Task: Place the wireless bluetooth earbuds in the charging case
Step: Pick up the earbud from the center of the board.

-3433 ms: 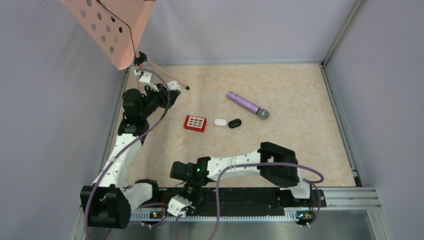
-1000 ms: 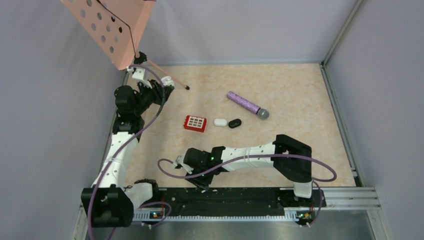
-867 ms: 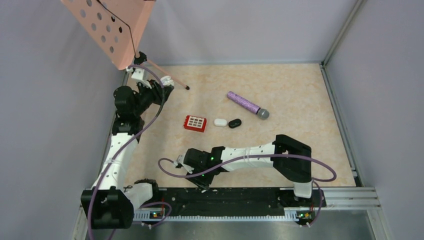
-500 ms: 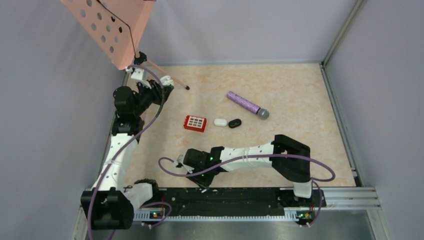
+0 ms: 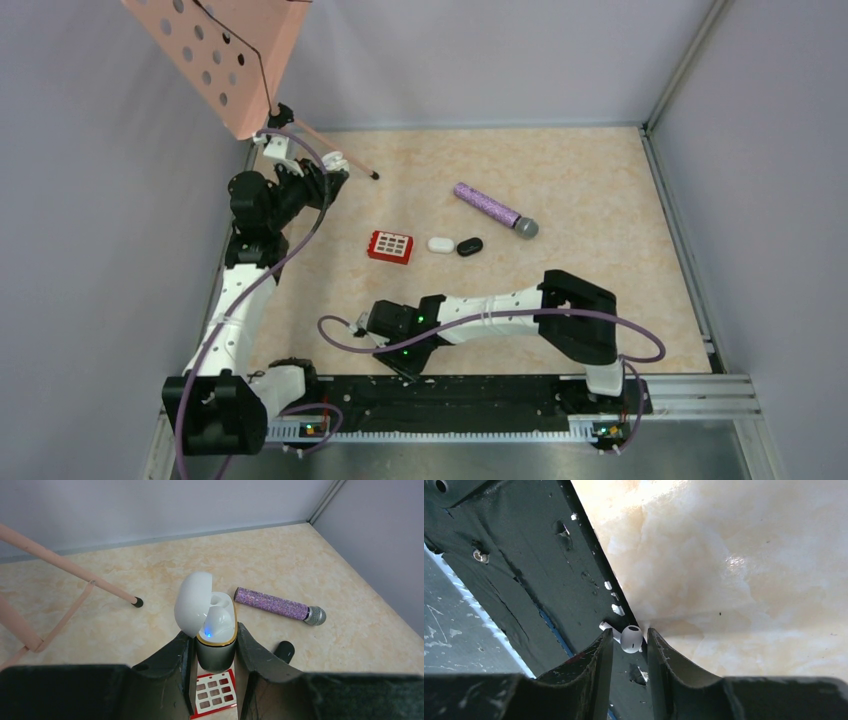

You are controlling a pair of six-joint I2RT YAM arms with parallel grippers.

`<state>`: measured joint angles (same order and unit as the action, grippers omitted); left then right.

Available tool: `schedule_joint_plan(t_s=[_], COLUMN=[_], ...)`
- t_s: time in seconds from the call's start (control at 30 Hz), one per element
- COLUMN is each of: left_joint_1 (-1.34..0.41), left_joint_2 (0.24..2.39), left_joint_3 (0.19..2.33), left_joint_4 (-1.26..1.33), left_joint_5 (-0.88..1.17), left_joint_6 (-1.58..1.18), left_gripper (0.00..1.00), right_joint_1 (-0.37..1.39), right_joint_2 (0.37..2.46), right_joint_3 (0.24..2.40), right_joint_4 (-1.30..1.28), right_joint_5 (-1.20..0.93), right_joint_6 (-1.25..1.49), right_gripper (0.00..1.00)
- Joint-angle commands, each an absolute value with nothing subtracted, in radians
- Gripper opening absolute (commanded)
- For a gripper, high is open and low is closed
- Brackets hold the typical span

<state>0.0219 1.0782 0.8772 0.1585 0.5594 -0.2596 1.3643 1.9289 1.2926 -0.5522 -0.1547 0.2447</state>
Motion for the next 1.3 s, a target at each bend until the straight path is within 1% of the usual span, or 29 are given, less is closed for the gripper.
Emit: schedule_joint_plan(t_s=[0.0, 0.03, 0.07, 0.1, 0.2, 0.23, 0.27, 0.37, 0.5, 0.57, 0.67, 0.77, 0.87, 1.0, 1.13, 1.27], left_joint_1=[0.025, 0.026, 0.025, 0.025, 0.025, 0.025, 0.025, 0.025, 0.023, 0.022, 0.019, 0.006, 0.005, -0.068, -0.185, -0.296], left_joint_2=[1.081, 1.083, 1.085, 1.087, 1.095, 1.096, 1.097, 1.097, 1.122, 1.135, 1.145, 1.186, 1.223, 1.256, 1.216, 1.179], left_joint_3=[0.913, 0.915, 0.917, 0.917, 0.916, 0.917, 0.915, 0.908, 0.908, 0.914, 0.873, 0.861, 0.823, 0.785, 0.799, 0.79], left_joint_4=[0.226, 0.229, 0.234, 0.239, 0.253, 0.253, 0.252, 0.246, 0.239, 0.223, 0.271, 0.293, 0.396, 0.492, 0.292, 0.279], left_joint_5=[0.57, 0.571, 0.572, 0.572, 0.575, 0.579, 0.584, 0.602, 0.63, 0.673, 0.724, 0.822, 0.935, 1.041, 1.083, 1.111], left_joint_6=[-0.257, -0.254, -0.254, -0.255, -0.267, -0.269, -0.271, -0.26, -0.236, -0.217, -0.212, -0.186, -0.197, -0.256, -0.091, -0.132], left_gripper=[0.0, 0.0, 0.0, 0.0, 0.0, 0.0, 0.0, 0.0, 0.0, 0.0, 0.0, 0.0, 0.0, 0.0, 0.0, 0.0], right_joint_1=[1.379, 1.379, 1.377, 1.373, 1.366, 1.366, 1.366, 1.368, 1.376, 1.379, 1.373, 1.327, 1.247, 1.176, 1.168, 1.168], right_joint_2=[1.94, 1.945, 1.949, 1.956, 1.959, 1.95, 1.936, 1.852, 1.69, 1.604, 1.473, 1.314, 1.205, 1.151, 1.158, 1.172], right_joint_3=[1.336, 1.337, 1.339, 1.344, 1.352, 1.351, 1.347, 1.31, 1.233, 1.198, 1.127, 1.034, 0.983, 1.004, 1.056, 1.077], right_joint_4=[-0.572, -0.573, -0.574, -0.576, -0.58, -0.577, -0.574, -0.537, -0.474, -0.455, -0.39, -0.241, -0.077, 0.033, 0.064, 0.147], right_joint_5=[-0.156, -0.157, -0.162, -0.17, -0.17, -0.161, -0.144, -0.03, 0.062, 0.138, 0.237, 0.293, 0.293, 0.239, 0.228, 0.235], right_joint_6=[0.267, 0.267, 0.266, 0.265, 0.257, 0.251, 0.242, 0.192, 0.019, -0.101, -0.316, -0.568, -0.823, -1.069, -1.164, -1.239], right_gripper=[0.31, 0.3, 0.26, 0.2, 0.09, 0.02, 0.0, 0.0, 0.0, 0.0, 0.0, 0.0, 0.0, 0.0, 0.0, 0.0])
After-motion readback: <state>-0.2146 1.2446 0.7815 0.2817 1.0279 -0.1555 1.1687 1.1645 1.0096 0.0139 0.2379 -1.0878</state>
